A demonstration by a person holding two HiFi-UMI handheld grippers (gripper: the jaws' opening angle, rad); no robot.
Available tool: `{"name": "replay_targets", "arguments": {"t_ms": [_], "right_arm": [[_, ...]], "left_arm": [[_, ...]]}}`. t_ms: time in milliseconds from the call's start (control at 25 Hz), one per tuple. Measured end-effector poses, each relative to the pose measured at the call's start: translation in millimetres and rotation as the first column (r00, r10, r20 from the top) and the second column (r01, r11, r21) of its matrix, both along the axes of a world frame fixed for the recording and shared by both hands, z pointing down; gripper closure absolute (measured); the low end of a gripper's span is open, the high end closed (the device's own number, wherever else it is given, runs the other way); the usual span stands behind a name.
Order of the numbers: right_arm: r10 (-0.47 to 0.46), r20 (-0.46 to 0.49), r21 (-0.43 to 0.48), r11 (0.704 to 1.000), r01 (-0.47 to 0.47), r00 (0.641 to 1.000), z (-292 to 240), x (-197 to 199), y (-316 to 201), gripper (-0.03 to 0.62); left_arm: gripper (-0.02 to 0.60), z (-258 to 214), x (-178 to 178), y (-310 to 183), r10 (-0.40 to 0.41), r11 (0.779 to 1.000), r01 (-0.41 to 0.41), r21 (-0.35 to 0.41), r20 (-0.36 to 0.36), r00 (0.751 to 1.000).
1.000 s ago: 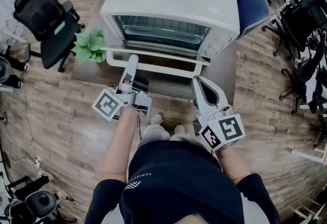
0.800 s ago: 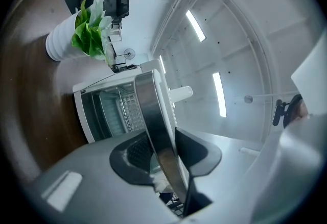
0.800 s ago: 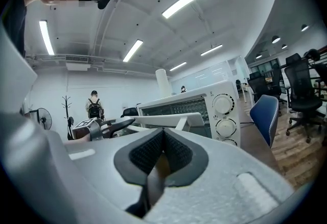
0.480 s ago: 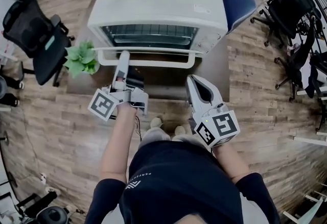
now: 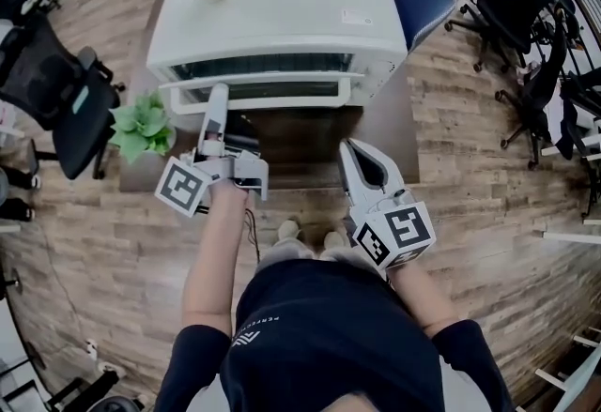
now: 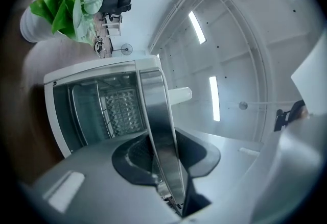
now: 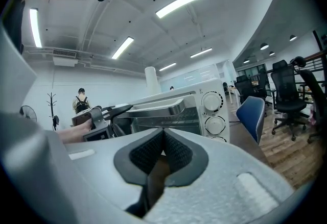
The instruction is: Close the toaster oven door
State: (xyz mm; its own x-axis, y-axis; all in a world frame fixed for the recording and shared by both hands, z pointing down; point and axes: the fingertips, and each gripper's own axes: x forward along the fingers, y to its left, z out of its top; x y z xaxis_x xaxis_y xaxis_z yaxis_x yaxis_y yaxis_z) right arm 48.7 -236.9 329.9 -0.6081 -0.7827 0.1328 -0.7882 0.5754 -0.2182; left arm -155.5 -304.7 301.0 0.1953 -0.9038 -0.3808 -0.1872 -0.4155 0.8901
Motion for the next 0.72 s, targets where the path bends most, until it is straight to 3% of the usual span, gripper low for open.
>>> {"name": "replay_targets", "arguments": {"t_ms": [360,720], "right_arm": [[0.045,0.001,-0.015,0.999,-0.045,0.999,5,-2,-9,0.591],[0.067,-0.006,-0.016,0.998,-0.067,0.998,4,-2,-13,0.591]], "left_arm": [[0.460,-7,0,-16,0.014,1.000,-0.014,-0.006,0.029,0.999],[0.456,-10,-1,-27,0.003,1.000,-0.003,-0.008,0.009,1.000]]}}
